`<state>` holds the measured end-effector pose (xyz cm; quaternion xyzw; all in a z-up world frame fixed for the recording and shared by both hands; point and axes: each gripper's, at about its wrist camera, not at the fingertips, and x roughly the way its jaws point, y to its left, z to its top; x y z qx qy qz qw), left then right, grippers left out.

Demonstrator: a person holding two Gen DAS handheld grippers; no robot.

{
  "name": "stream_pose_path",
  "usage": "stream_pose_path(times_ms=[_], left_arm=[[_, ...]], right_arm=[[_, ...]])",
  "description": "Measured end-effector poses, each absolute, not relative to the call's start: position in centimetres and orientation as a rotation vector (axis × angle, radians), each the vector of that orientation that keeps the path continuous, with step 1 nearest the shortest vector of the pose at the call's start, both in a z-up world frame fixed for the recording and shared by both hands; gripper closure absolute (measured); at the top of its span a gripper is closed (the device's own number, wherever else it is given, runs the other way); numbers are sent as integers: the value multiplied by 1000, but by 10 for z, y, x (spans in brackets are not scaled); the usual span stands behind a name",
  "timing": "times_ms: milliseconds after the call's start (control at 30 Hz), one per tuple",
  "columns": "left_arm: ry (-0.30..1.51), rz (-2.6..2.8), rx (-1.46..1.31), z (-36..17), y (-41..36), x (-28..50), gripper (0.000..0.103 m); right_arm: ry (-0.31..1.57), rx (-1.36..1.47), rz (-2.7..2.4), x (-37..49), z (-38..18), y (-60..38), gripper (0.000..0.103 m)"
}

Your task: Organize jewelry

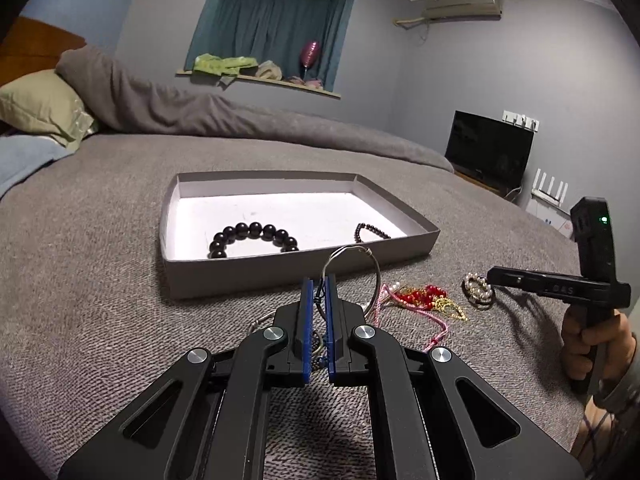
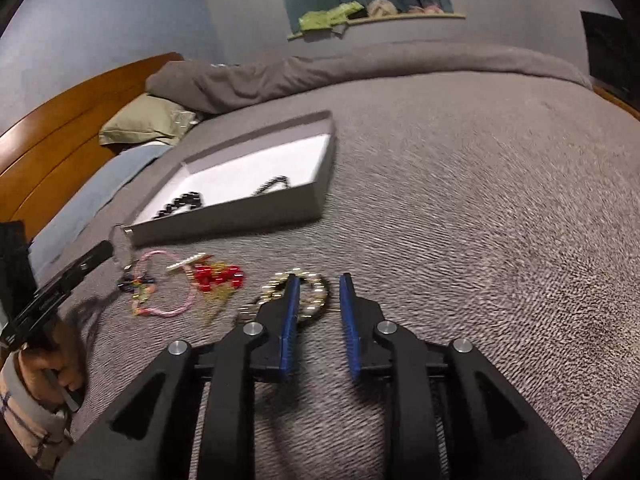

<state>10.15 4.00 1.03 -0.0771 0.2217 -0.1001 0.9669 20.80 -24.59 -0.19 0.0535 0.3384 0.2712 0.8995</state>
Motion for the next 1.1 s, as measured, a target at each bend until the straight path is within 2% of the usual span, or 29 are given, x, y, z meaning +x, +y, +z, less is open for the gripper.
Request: stream_pose_path(times_ms=[67,167,400,733,933,1100], left_arm=[[450,-203,-156,10,40,102,97],[452,-202,-155,10,40,102,97],[451,-202,-157,10,40,102,97],[451,-203,-161,10,40,102,97],[448,-204,-159,10,39,101,97],[471,-209,-166,8,39,103,97]], right_arm=[[678,67,587,200,1,-238,66],[669,5,607,196,2,-226,60],[722,-128,557,214,-3,-202,60],[721,-119,560,215,-5,-207,62],[657,29,639,208,19,-217,62],[677,198,695,217,25,-228,62]])
